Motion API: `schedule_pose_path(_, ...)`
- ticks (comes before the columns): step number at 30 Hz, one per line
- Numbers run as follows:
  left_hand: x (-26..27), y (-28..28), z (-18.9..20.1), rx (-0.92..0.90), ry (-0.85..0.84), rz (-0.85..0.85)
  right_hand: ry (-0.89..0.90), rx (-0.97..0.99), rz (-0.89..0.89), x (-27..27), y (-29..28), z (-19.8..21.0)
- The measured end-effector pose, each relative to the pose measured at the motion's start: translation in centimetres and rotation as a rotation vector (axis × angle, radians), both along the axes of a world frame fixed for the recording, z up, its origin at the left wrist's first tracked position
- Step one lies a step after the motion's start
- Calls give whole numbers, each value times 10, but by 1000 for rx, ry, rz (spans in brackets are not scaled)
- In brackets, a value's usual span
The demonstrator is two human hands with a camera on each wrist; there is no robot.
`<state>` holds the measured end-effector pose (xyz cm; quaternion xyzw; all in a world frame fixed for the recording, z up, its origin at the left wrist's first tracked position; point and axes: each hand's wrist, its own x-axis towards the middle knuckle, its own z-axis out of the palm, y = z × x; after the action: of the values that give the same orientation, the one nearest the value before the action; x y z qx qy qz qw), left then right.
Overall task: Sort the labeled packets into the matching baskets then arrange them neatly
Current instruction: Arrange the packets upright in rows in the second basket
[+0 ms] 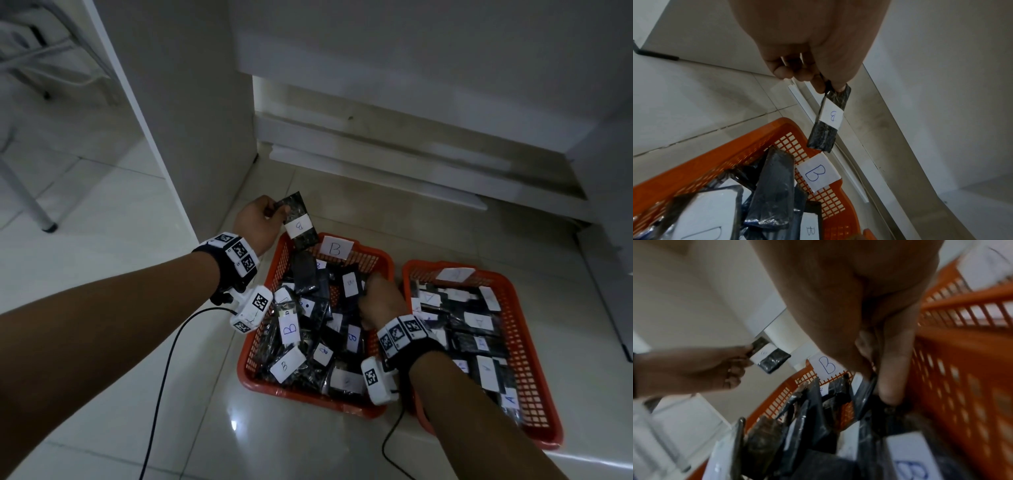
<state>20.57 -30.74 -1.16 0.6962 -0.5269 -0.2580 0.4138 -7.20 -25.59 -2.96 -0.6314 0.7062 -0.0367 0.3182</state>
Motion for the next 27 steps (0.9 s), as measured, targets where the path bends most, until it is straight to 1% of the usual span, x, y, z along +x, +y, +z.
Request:
schedule_pose_path(2,1,-1,-1,-11,11,1,60,45,100,-4,-4,-5)
schedule_pose_path(5,4,-1,-1,-5,1,-4,42,127,119,-8,-11,-12)
schedule_pose_path(9,6,2,0,8,-10,6,60,77,222,-7,-17,-2)
schedule_pose_path(14,12,2,-1,-1,10,11,61,141,307,-4,-17,4)
schedule_pose_path(19,12,4,1,2,16,9,108,128,321,0,-16,4)
schedule_pose_path(23,14,4,-2,1,35,12,170,6,320,11,-12,6)
schedule_pose_path(25,15,4,-3,7,37,12,118,-54,316,22,-10,8)
schedule_pose_path(27,17,4,-4,8,37,10,54,-37,296,33,-11,6)
